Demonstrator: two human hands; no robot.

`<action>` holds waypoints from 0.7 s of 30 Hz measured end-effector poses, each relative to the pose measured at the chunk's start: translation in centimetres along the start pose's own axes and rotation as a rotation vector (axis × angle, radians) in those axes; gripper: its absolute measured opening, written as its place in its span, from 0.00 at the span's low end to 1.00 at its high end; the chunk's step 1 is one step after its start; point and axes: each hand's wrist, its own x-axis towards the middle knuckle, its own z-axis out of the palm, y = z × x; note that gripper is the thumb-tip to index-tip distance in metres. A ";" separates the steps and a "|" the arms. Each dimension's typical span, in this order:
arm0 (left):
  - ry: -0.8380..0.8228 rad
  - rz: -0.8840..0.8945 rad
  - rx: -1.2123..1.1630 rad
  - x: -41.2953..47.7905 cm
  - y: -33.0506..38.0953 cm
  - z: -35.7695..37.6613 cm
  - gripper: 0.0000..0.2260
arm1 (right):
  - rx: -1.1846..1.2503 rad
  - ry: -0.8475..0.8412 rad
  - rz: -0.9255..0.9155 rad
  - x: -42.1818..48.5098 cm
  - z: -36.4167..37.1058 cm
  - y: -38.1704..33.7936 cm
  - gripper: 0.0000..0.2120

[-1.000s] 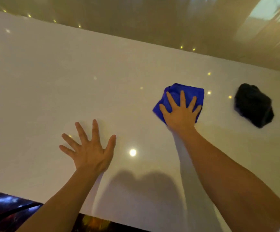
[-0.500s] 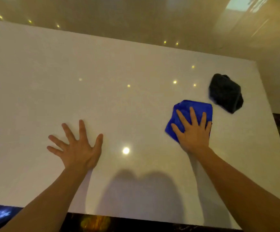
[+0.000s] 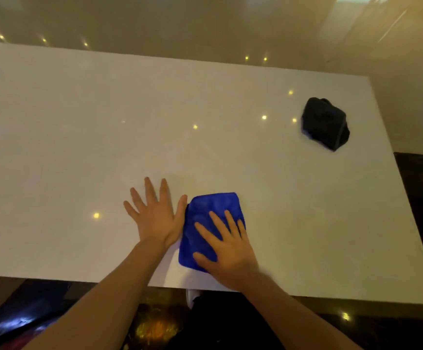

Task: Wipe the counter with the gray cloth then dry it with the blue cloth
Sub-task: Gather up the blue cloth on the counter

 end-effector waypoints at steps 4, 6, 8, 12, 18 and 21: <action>-0.054 0.196 0.069 -3.4 2.1 1.7 0.40 | 0.094 -0.011 0.280 0.5 -3.2 2.6 0.37; -0.037 0.251 0.116 -4.7 2.8 2.5 0.40 | 0.036 -0.057 0.299 0.9 -3.6 2.3 0.41; -0.011 0.257 0.094 -5.6 3.1 3.0 0.38 | 0.103 -0.092 0.322 0.8 -3.4 1.6 0.43; -0.128 -0.018 -0.245 -5.4 4.9 2.6 0.32 | 0.598 -0.044 0.533 0.3 -4.7 1.7 0.29; -0.283 -0.190 -0.958 -5.3 8.9 1.3 0.25 | 1.373 -0.006 0.618 -2.0 -9.2 3.6 0.12; -0.244 -0.066 -0.964 -5.7 14.0 1.1 0.20 | 1.571 0.110 0.628 -3.1 -12.3 6.4 0.15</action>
